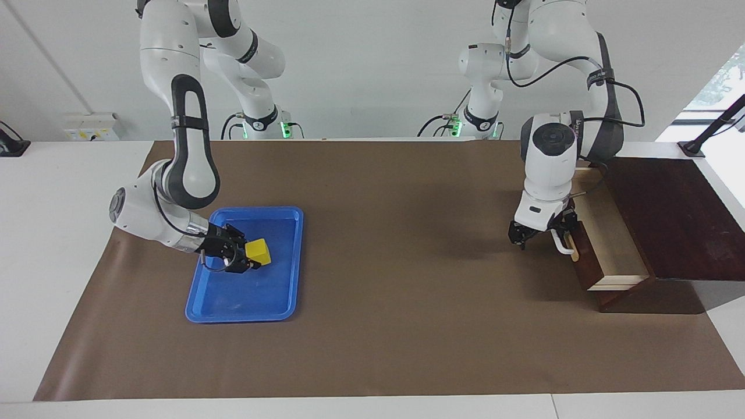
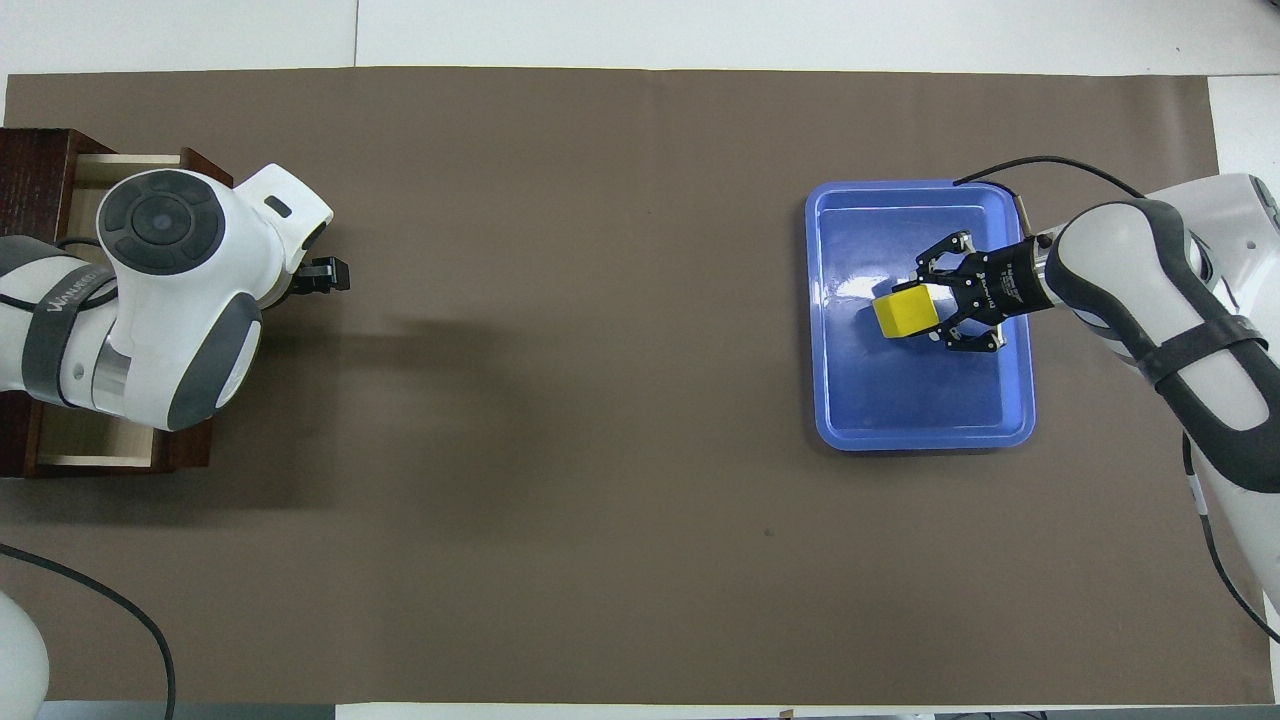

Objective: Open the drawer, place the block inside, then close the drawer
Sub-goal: 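Grasp the cube with the right gripper while the left gripper pulls the drawer open, then lift the cube with the right gripper while the left gripper rises, then move the left gripper to the cube held by the right gripper, then grasp the cube with the left gripper and open the right gripper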

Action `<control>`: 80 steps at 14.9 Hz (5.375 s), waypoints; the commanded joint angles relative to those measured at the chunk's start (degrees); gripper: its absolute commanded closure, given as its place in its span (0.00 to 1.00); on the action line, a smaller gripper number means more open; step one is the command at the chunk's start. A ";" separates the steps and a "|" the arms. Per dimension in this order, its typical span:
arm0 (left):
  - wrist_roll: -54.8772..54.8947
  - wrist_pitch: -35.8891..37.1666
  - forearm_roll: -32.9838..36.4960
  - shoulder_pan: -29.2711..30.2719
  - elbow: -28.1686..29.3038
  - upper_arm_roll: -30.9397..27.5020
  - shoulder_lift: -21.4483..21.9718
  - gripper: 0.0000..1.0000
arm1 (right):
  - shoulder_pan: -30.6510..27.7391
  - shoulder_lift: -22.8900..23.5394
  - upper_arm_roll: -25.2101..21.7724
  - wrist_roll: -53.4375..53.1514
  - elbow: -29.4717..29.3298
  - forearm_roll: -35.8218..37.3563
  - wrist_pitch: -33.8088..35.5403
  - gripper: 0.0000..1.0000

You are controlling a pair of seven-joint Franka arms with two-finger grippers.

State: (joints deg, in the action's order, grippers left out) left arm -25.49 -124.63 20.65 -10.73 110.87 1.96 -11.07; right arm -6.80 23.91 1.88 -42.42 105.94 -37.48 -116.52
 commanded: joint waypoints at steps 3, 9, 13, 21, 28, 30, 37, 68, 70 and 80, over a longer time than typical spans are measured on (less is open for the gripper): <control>-3.24 2.20 -2.63 -3.77 -1.18 -0.46 -0.54 0.00 | 1.69 -1.06 0.93 -13.50 -8.01 -4.87 4.37 1.00; -3.51 3.86 -3.07 -4.30 -2.15 -0.46 -0.54 0.00 | 13.03 0.61 0.93 -32.09 -15.85 -5.23 0.53 1.00; -3.42 13.77 -3.07 -4.04 -11.18 -0.46 -2.47 0.00 | 19.10 1.31 0.85 -41.49 -17.95 -5.06 -0.81 1.00; -30.17 28.04 -16.59 -4.48 -26.66 -0.90 -3.96 0.00 | 23.15 1.93 0.23 -46.08 -17.96 -2.08 -3.01 1.00; -69.74 27.43 -19.86 -7.38 -29.65 -0.64 -4.93 0.00 | 23.77 1.93 0.23 -48.28 -17.79 1.18 -3.01 1.00; -74.42 26.81 -21.35 -7.90 -30.19 -0.55 -5.46 0.00 | 23.77 1.93 0.23 -48.28 -17.79 1.27 -3.01 1.00; -85.33 21.53 -22.67 -13.87 -30.01 -0.64 -6.94 0.00 | 24.91 2.02 0.23 -49.25 -17.87 1.35 -3.97 1.00; -101.15 23.21 -22.76 -30.23 -49.44 -6.18 -26.64 0.00 | 25.88 2.02 0.32 -49.25 -17.43 2.06 -5.82 1.00; -101.16 23.03 -22.76 -30.66 -49.35 -6.44 -26.55 0.00 | 25.88 2.02 0.32 -49.16 -17.43 2.15 -5.82 1.00; -102.13 21.62 -22.50 -31.28 -49.17 -6.70 -26.55 0.48 | 25.88 2.02 0.32 -49.25 -17.35 2.15 -6.26 1.00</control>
State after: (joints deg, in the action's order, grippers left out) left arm -127.01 -103.01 -1.28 -40.99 63.06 -3.50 -36.83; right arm 18.67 25.43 2.40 -89.88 89.23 -36.42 -121.61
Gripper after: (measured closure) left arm 0.194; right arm 0.449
